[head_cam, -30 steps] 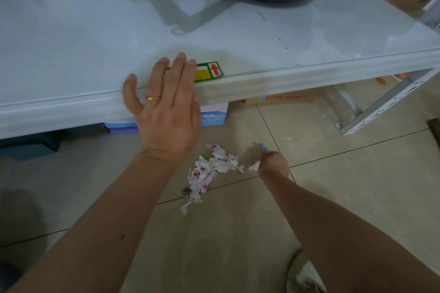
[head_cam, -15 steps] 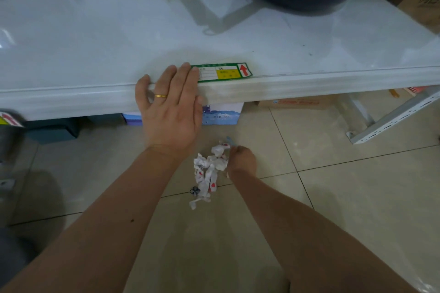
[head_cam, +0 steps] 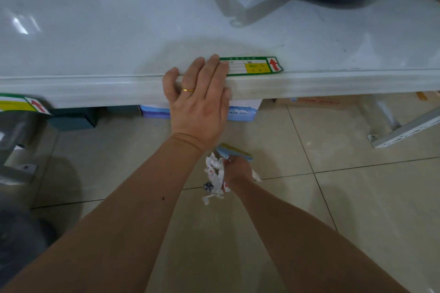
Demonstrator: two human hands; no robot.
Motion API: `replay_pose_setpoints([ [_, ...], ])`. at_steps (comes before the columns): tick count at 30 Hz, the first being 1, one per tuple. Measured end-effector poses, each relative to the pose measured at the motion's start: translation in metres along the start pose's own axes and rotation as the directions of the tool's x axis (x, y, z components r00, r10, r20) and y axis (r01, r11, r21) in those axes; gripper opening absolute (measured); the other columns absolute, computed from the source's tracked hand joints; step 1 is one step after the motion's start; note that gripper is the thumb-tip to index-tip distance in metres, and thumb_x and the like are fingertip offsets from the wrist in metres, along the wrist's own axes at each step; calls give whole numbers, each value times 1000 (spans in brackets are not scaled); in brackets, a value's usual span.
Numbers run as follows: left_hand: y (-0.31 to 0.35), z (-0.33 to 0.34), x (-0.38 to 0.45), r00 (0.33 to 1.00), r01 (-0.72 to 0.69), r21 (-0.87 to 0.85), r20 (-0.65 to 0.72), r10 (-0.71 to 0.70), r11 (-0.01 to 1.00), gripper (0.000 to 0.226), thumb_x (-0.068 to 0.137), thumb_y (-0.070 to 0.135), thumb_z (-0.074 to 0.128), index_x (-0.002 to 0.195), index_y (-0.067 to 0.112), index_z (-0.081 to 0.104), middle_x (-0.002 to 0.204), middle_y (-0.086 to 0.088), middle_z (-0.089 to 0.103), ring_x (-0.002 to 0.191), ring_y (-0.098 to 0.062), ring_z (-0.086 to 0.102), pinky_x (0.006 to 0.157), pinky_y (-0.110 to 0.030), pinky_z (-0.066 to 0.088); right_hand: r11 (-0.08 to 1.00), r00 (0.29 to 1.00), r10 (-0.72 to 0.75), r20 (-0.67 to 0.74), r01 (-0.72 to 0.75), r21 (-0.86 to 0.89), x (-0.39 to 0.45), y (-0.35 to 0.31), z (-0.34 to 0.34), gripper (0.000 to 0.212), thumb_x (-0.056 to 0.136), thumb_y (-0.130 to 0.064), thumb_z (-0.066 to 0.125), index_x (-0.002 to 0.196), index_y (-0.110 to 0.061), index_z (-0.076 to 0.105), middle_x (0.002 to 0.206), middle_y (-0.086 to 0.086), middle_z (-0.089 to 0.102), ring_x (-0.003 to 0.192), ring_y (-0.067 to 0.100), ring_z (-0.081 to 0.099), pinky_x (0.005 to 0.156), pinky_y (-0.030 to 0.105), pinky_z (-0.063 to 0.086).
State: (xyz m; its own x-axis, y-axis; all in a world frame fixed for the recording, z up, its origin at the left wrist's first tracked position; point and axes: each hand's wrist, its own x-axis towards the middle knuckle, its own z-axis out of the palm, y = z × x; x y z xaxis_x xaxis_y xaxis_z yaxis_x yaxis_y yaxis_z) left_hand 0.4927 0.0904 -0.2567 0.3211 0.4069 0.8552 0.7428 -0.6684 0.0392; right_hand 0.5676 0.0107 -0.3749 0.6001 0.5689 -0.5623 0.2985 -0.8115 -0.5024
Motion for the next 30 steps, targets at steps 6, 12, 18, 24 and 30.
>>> replay_pose_setpoints([
  [6, 2, -17, 3, 984, 26, -33, 176, -19, 999, 49, 100, 31, 22, 125, 8, 58, 129, -6, 61, 122, -20, 41, 105, -44, 19, 994, 997, -76, 11, 77, -72, -45, 18, 15, 39, 101, -27, 34, 118, -6, 61, 122, 15, 66, 115, 28, 61, 91, 31, 46],
  [12, 2, -29, 6, 971, 13, -47, 239, -1, 999, 45, 95, 28, 33, 127, 8, 56, 133, -7, 59, 123, -24, 48, 105, -43, 18, 997, 986, -45, -160, 35, -64, -39, 39, -17, 35, 100, -19, 30, 115, -4, 58, 117, 21, 66, 110, 33, 62, 89, 35, 47],
  [18, 3, -30, 7, 968, 13, -42, 252, -2, 999, 44, 94, 27, 35, 127, 7, 57, 132, -7, 60, 121, -27, 54, 105, -42, 18, 991, 983, 121, -135, -113, 67, -32, 46, -17, 36, 98, -19, 39, 118, -1, 62, 124, 21, 64, 117, 33, 59, 95, 35, 45],
  [24, 2, -31, 7, 962, 12, -52, 274, 3, 999, 45, 94, 27, 35, 128, 7, 56, 133, -7, 59, 122, -27, 53, 105, -42, 17, 996, 998, 27, -64, -21, 90, -65, 30, 20, 37, 100, -24, 36, 115, -2, 62, 118, 18, 67, 110, 32, 62, 90, 34, 47],
  [30, 2, -32, 8, 965, 3, -49, 261, 10, 999, 46, 94, 27, 34, 127, 6, 57, 132, -9, 59, 121, -29, 56, 104, -42, 18, 997, 989, -70, -132, 66, -36, -61, 42, 4, 39, 102, -27, 29, 132, -12, 48, 120, 17, 65, 114, 33, 60, 91, 35, 45],
])
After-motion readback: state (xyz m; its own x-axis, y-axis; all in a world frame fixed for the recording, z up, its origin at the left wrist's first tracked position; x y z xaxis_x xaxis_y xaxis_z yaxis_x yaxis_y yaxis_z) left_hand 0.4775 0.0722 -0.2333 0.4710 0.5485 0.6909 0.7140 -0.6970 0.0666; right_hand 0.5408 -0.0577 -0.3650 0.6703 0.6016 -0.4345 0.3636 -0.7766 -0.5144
